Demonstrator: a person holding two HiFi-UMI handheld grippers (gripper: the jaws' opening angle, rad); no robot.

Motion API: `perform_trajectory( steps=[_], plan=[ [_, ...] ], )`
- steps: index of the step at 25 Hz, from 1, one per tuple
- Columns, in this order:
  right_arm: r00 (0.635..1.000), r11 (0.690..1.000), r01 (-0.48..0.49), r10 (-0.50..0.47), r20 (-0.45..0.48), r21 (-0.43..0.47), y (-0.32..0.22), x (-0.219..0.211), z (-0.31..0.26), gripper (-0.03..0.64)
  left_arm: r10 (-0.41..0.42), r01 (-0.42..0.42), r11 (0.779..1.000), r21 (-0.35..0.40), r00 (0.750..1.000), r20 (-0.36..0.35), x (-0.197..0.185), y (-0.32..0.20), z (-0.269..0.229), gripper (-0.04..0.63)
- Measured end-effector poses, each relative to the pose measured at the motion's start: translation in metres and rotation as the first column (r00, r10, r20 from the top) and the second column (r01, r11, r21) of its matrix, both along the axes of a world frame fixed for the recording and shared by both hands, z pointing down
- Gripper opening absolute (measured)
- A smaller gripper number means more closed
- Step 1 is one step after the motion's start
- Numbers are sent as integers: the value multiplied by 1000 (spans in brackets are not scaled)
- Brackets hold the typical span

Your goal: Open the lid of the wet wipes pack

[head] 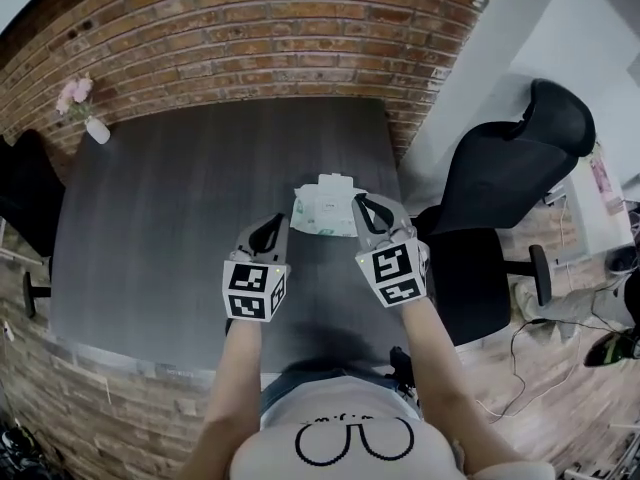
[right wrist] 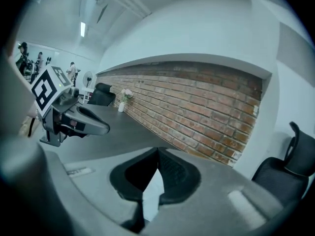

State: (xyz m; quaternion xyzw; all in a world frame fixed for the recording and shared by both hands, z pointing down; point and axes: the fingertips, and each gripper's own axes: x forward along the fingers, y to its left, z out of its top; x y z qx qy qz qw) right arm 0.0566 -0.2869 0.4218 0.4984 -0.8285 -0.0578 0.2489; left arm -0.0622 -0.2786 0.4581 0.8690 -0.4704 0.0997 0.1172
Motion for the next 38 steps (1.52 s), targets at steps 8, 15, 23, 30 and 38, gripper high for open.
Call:
perform_trajectory(
  steps=[8, 15, 23, 30, 38],
  plan=[
    [997, 998, -36, 32, 63, 60, 32, -1, -40, -2, -11, 13, 991, 132, 1000, -18, -7, 12, -58, -2],
    [985, 991, -78, 59, 165, 110, 48, 9, -75, -2, -1, 0, 962, 272, 1000, 2, -8, 17, -110, -2],
    [970, 976, -150, 113, 215, 161, 54, 37, -109, -2, 4, -17, 920, 391, 999, 32, -10, 22, -149, -2],
    [973, 973, -139, 100, 206, 185, 59, 34, -119, -2, 15, -22, 907, 420, 1000, 20, -10, 23, -163, -2],
    [980, 974, -124, 90, 179, 188, 58, 28, -119, -3, 14, -22, 898, 440, 1000, 22, -10, 24, -170, -2]
  ],
)
